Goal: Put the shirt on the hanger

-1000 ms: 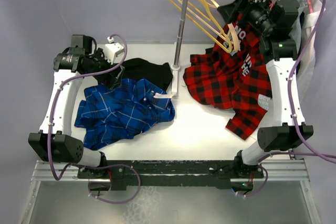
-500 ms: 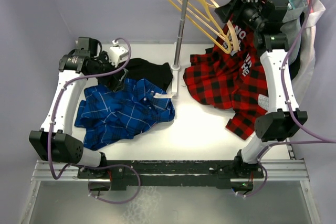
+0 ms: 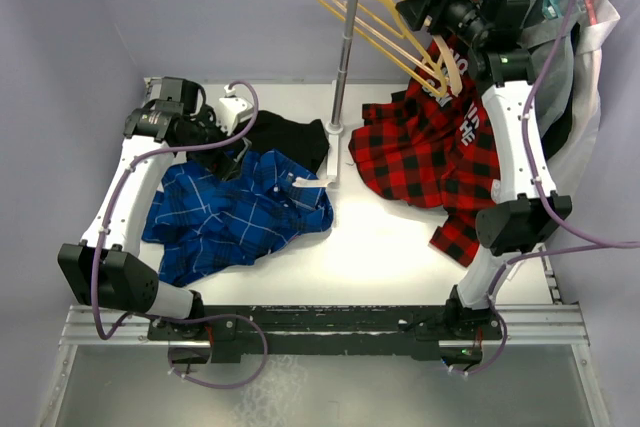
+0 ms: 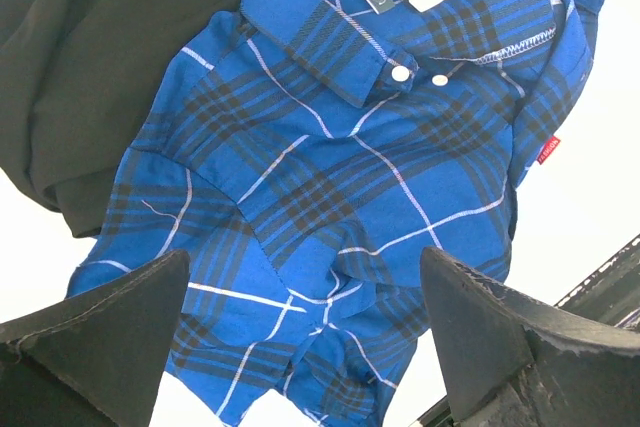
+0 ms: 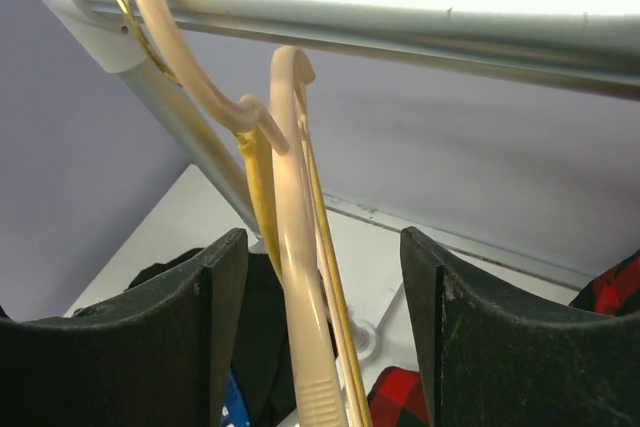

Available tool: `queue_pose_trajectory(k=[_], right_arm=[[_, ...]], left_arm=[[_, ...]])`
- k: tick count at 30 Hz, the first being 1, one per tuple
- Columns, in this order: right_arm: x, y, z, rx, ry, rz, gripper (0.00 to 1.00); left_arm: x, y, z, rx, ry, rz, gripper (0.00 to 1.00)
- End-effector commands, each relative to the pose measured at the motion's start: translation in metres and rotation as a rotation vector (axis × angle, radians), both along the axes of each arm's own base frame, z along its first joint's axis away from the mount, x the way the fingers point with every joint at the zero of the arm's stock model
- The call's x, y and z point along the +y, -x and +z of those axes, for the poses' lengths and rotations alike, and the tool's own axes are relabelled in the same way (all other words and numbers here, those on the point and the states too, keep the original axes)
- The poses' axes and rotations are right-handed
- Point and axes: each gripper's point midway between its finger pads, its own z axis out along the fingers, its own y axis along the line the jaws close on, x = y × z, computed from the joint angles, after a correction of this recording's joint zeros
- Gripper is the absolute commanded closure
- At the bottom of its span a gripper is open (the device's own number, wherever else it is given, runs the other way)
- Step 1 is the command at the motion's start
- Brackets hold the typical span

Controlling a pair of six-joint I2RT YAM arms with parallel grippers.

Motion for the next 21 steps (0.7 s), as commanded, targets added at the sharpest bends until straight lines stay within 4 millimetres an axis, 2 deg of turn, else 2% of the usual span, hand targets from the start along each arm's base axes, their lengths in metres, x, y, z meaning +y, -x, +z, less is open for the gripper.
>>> queue_pose_trajectory(k=[1, 5, 11, 13, 16, 17, 21], right_arm=[[0.000, -0.001, 0.022, -0.063, -0.001, -0.015, 0.37], [0.002, -0.005, 0.015, -0.044, 0.008, -0.019, 0.42], [0.001, -0.010, 0.010, -0.034, 0.015, -0.027, 0.55], [0.001, -0.011, 0.011, -0.037, 0.018, -0.027, 0.63], [0.003, -0.009, 0.017, -0.053, 0.015, -0.023, 0.89], [0.002, -0.009, 0.019, -0.056, 0.015, -0.027, 0.95], [-0.001, -0.002, 0.029, -0.082, 0.021, -0.035, 1.00]], left_arm=[[-0.002, -0.006, 0.005, -0.039, 0.003, 0.009, 0.00], [-0.002, -0.006, 0.002, -0.035, 0.002, 0.010, 0.00], [-0.003, -0.007, -0.002, -0.028, 0.002, 0.010, 0.00], [-0.003, -0.007, -0.005, -0.025, 0.000, 0.010, 0.00], [-0.003, -0.007, -0.008, -0.017, -0.001, 0.009, 0.00], [-0.003, -0.006, -0.009, -0.017, -0.002, 0.009, 0.00], [-0.006, -0.004, -0.012, -0.006, 0.005, -0.006, 0.00]])
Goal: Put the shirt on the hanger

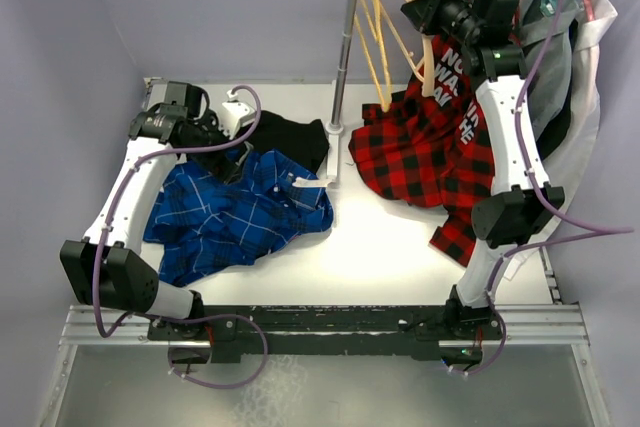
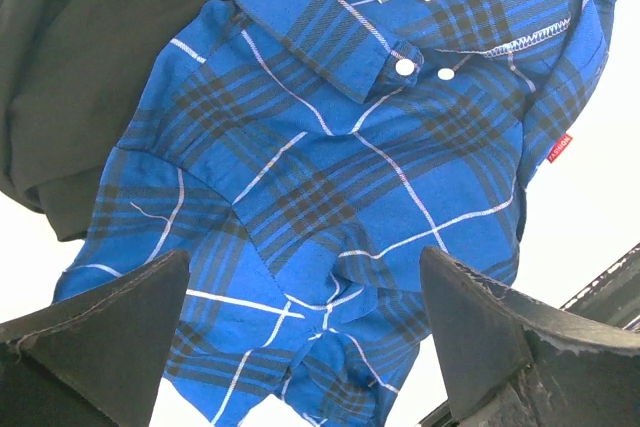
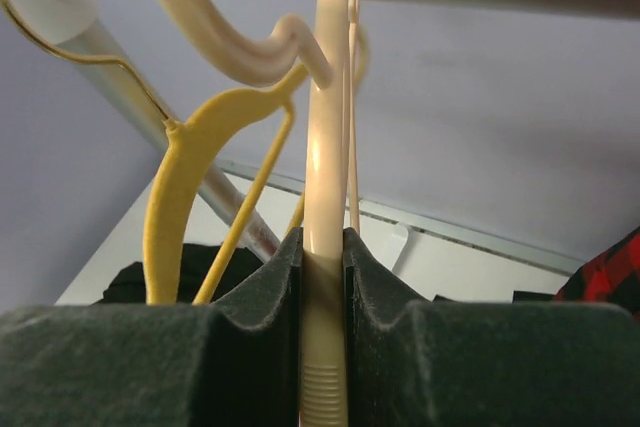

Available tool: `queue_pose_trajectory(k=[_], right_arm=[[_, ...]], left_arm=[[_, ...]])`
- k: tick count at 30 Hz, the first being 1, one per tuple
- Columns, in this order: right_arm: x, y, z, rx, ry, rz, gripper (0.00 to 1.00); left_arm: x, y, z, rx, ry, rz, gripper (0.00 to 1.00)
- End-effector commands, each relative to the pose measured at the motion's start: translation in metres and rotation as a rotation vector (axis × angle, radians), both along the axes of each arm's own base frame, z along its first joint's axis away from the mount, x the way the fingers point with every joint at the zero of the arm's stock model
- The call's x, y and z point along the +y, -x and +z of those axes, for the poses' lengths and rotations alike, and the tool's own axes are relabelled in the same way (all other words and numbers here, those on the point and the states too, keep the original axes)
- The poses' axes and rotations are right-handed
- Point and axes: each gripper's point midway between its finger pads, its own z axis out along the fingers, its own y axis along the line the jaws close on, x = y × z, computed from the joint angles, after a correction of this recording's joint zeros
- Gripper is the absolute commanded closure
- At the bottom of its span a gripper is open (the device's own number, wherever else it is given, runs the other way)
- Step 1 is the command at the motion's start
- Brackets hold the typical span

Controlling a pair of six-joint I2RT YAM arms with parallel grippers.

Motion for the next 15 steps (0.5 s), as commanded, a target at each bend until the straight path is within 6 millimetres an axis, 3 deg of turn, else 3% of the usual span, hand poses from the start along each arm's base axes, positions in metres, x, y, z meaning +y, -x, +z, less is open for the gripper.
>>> queue_pose_trajectory(k=[1, 11, 15], right_arm=[[-0.003, 0.019, 0.050, -0.129, 0.004, -0.010, 1.00], [-0.015, 0.051, 0.058, -0.124, 0.018, -0.058, 1.00], [-0.022, 0.076, 0.064, -0.148, 0.026, -0.087, 1.00]], left_arm=[[-0.008, -0.003, 0.003, -0.022, 0.024, -0.016, 0.00], [-0.027, 0.002, 0.009, -0.017, 0.072, -0.075, 0.00], [-0.036, 0.010, 0.012, -0.003, 0.102, -0.127, 0.00]])
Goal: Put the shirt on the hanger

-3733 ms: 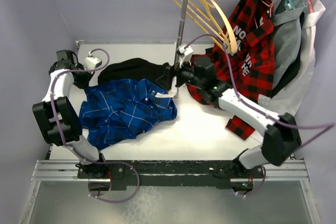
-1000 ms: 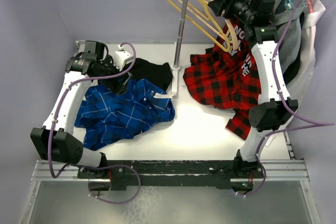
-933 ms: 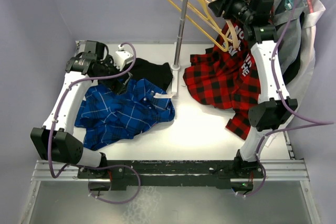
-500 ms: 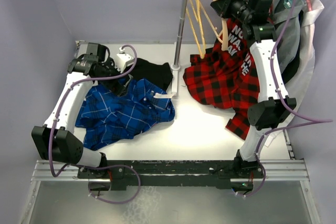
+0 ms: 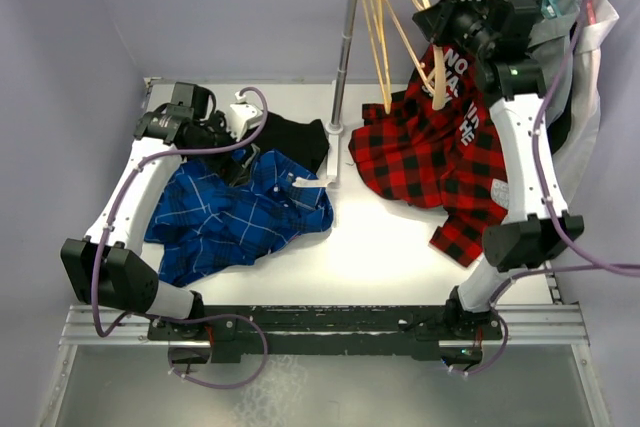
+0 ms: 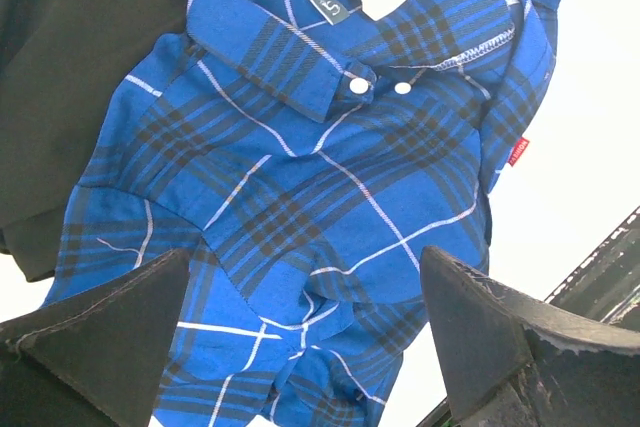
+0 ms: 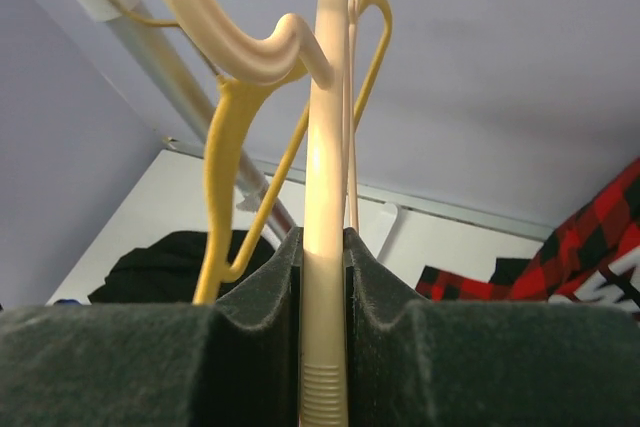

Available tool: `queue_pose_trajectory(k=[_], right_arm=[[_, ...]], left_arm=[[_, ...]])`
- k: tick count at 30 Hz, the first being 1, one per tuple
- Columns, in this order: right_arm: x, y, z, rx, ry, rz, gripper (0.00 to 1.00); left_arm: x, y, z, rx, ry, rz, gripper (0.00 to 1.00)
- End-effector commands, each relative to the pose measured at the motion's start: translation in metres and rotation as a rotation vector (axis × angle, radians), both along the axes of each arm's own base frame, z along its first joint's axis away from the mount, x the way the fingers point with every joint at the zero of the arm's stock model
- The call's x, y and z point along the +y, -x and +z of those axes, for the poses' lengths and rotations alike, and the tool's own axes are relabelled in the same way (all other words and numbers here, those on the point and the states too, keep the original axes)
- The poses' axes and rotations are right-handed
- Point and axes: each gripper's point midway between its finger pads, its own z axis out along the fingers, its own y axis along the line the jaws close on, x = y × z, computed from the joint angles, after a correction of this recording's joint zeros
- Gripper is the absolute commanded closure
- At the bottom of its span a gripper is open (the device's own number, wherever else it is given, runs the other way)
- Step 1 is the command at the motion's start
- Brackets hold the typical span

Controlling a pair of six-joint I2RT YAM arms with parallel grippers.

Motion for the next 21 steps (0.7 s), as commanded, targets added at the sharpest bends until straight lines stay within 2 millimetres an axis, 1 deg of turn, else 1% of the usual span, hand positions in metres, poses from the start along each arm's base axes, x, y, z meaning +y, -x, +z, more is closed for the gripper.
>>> queue_pose_trajectory(k=[1, 3, 4, 5, 7, 9, 10, 11, 12, 14, 16, 18, 19, 21], right_arm=[[-0.012, 0.044, 0.054, -0.156, 0.008, -0.045, 1.00], [-0.014, 0.053, 0.052, -0.157, 0.010, -0.051, 1.00], [-0.015, 0.056, 0.051, -0.156, 0.010, -0.059, 1.00], [-0.017, 0.060, 0.050, -0.154, 0.009, -0.070, 1.00], [-0.022, 0.067, 0.046, -0.140, 0.012, -0.090, 1.00], [-0.025, 0.076, 0.041, -0.122, 0.014, -0.104, 1.00], [-0.026, 0.081, 0.039, -0.118, 0.016, -0.108, 1.00], [-0.027, 0.088, 0.035, -0.111, 0.016, -0.112, 1.00], [-0.029, 0.099, 0.035, -0.116, 0.014, -0.118, 1.00], [-0.035, 0.118, 0.027, -0.104, 0.017, -0.136, 1.00], [-0.040, 0.141, 0.013, -0.084, 0.021, -0.155, 1.00], [-0.044, 0.165, 0.000, -0.071, 0.028, -0.159, 1.00], [-0.046, 0.177, -0.010, -0.053, 0.038, -0.164, 1.00], [-0.050, 0.200, -0.021, -0.040, 0.055, -0.166, 1.00]], left_arm=[[-0.024, 0.011, 0.017, -0.006, 0.101, -0.109, 0.01], [-0.039, 0.024, 0.032, -0.022, 0.190, -0.189, 0.01], [-0.046, 0.026, 0.037, -0.039, 0.222, -0.209, 0.01], [-0.051, 0.025, 0.041, -0.056, 0.239, -0.206, 0.01], [-0.057, 0.015, 0.038, -0.062, 0.210, -0.143, 0.01], [-0.069, 0.008, 0.027, -0.050, 0.138, -0.088, 0.01], [-0.082, 0.004, 0.019, -0.056, 0.094, -0.063, 0.01], [-0.088, 0.000, 0.010, -0.057, 0.044, -0.022, 0.01], [-0.093, -0.005, 0.000, -0.054, -0.003, 0.032, 0.01], [-0.101, -0.014, -0.019, -0.045, -0.075, 0.117, 0.01], [-0.108, -0.021, -0.037, -0.029, -0.103, 0.174, 0.01], [-0.111, -0.028, -0.050, -0.017, -0.114, 0.209, 0.01], [-0.110, -0.034, -0.055, -0.023, -0.131, 0.229, 0.00], [-0.104, -0.047, -0.062, -0.055, -0.172, 0.275, 0.00]])
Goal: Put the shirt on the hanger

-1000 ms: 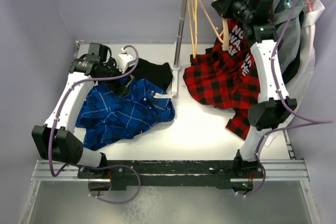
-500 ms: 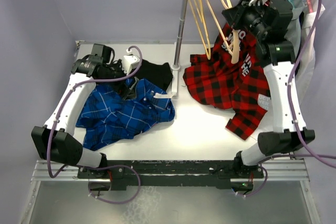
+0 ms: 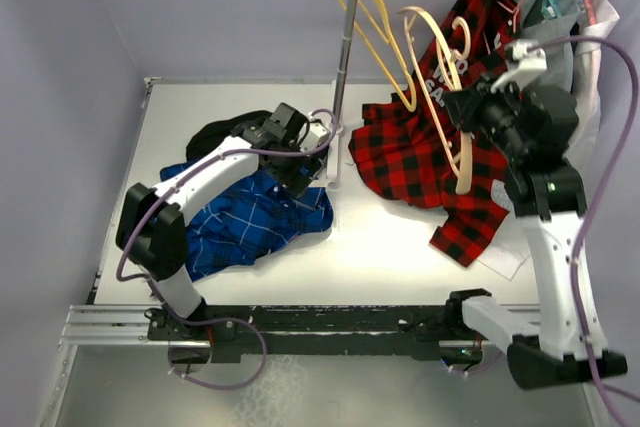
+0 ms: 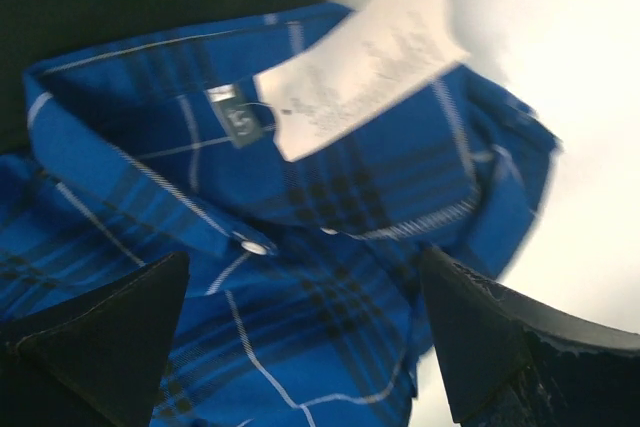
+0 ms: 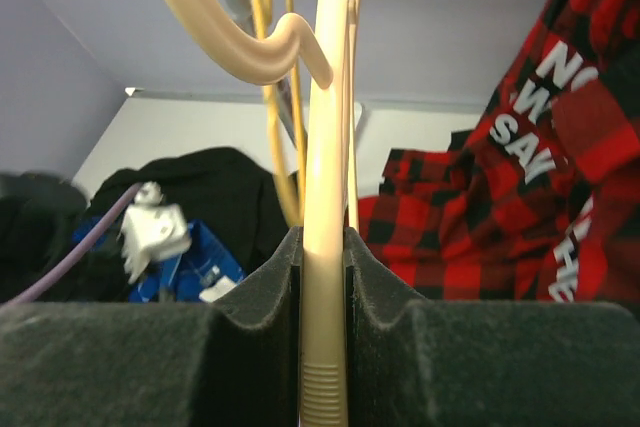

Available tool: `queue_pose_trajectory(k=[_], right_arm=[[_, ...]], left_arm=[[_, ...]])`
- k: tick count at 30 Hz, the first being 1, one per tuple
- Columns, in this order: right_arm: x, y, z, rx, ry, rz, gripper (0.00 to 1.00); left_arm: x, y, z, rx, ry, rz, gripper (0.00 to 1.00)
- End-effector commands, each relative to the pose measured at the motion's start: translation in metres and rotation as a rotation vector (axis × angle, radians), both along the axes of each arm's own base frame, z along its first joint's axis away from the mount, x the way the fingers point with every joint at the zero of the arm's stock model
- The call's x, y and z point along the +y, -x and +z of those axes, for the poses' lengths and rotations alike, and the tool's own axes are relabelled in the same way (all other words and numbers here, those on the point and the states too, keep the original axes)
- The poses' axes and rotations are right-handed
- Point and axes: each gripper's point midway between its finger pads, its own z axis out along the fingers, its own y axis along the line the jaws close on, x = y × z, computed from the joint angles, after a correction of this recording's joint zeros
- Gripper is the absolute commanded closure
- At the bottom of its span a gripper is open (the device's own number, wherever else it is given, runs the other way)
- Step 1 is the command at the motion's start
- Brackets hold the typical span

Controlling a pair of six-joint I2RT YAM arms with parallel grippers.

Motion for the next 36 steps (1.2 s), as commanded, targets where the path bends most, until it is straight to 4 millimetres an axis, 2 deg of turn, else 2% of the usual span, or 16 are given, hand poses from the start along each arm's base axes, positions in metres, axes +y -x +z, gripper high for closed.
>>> queue_pose_trajectory(k=[1, 6, 11, 14, 17, 19, 23, 26, 28, 32, 34, 36], right_arm=[[-0.011, 0.057, 0.008, -0.070, 0.029, -0.021, 1.00], [-0.007, 0.116, -0.009, -0.028, 0.006, 0.027, 1.00], [-0.007, 0.176, -0.027, 0.011, -0.050, 0.044, 1.00], [0.007, 0.207, -0.042, 0.043, -0.110, 0.131, 1.00], [0.030, 0.234, -0.062, 0.115, -0.163, 0.279, 1.00], [0.037, 0.253, -0.072, 0.130, -0.184, 0.333, 1.00], [0.037, 0.283, -0.094, 0.190, -0.150, 0.349, 1.00], [0.040, 0.298, -0.113, 0.256, -0.166, 0.364, 1.00], [0.042, 0.301, -0.130, 0.305, -0.179, 0.373, 1.00], [0.053, 0.302, -0.154, 0.355, -0.242, 0.429, 1.00], [0.059, 0.296, -0.164, 0.382, -0.284, 0.455, 1.00], [0.064, 0.289, -0.168, 0.391, -0.322, 0.479, 1.00]], left_arm=[[0.016, -0.047, 0.006, -0.158, -0.061, 0.225, 0.00], [0.032, -0.071, 0.008, -0.258, -0.139, 0.328, 0.00], [0.035, -0.071, -0.010, -0.234, -0.175, 0.334, 0.03], [0.040, -0.073, -0.022, -0.223, -0.205, 0.352, 0.07], [0.043, -0.073, -0.032, -0.196, -0.207, 0.360, 0.12], [0.046, -0.074, -0.038, -0.180, -0.205, 0.366, 0.18], [0.053, -0.075, -0.050, -0.126, -0.190, 0.376, 0.36], [0.054, -0.075, -0.058, -0.099, -0.196, 0.375, 0.43], [0.053, -0.075, -0.059, -0.093, -0.195, 0.371, 0.52], [0.052, -0.077, -0.049, -0.106, -0.182, 0.365, 0.85], [0.052, -0.075, -0.043, -0.110, -0.170, 0.363, 0.96], [0.053, -0.072, -0.034, -0.120, -0.156, 0.358, 0.97]])
